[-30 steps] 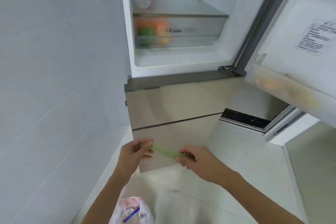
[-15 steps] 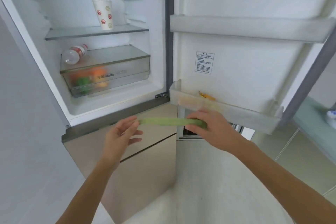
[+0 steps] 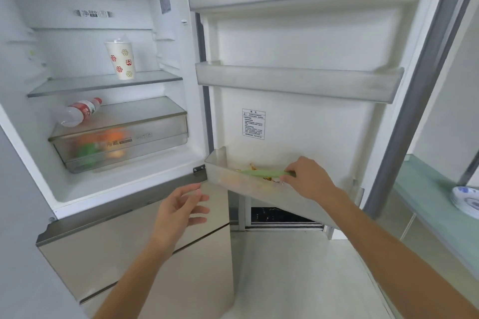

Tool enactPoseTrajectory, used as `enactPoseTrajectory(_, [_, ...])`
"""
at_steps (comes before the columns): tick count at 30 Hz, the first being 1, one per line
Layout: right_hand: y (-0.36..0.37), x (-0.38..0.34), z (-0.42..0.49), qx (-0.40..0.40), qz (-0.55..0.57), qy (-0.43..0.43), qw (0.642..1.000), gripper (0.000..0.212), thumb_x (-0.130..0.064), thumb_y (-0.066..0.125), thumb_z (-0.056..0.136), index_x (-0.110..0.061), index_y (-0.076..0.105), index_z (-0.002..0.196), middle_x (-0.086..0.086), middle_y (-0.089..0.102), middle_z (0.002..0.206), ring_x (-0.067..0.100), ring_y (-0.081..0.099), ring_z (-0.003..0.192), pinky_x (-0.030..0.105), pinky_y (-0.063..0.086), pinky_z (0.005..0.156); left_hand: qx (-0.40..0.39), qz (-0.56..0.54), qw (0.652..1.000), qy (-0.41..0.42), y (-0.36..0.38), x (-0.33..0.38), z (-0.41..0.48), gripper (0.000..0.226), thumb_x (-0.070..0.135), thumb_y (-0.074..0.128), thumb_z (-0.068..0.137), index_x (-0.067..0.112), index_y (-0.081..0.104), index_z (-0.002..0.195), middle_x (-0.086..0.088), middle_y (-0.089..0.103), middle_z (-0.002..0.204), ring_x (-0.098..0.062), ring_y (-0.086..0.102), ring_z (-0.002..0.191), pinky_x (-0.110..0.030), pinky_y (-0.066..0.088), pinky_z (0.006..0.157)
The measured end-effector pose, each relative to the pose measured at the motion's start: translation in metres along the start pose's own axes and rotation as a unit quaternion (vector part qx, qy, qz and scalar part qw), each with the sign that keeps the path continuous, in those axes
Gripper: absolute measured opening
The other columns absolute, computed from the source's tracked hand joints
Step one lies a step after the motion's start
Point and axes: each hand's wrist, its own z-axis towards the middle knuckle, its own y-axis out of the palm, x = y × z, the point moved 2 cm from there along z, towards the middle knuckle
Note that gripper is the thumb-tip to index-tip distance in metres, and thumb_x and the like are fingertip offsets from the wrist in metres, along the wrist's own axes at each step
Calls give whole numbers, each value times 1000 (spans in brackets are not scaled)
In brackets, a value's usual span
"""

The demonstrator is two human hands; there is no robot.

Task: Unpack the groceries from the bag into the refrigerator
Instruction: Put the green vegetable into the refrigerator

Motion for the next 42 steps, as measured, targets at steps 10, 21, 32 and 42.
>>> enactPoseTrajectory(10, [3,6,12,93,89,-32,991,32,-40,50,99,-19,71,109,1,53,98,18,55,87,31,49,76,-3,41,999,-13,31,-9,14,19,12,56,98,14,65,114,-15,72,102,-22,69,73,-40,60,70])
enactPoseTrajectory(21, [27,-110,69,62,171,-193,964,31,-36,51,99,-22,67,122,-1,54,97,16,55,85,31,49,77,71,26,997,-17,-25,24,49,20,21,59,97,16,66,115,-13,73,103,-22,70,73,-37,60,67])
enactPoseTrajectory(32, [88,-235,186,31,191,-221,956,30,-34,52,99,-19,68,120,-4,55,97,15,56,84,30,49,79,182,-307,927,-116,-155,-3,198,22,6,52,98,-5,56,116,-21,63,117,-37,64,105,-40,55,84])
enactPoseTrajectory(42, [117,-290,275,13,157,-235,959,30,-35,52,99,-20,69,117,-6,54,89,15,55,79,31,46,70,218,-451,846,-180,-205,-19,304,35,7,58,89,5,45,121,-21,46,113,-31,53,95,-42,45,104])
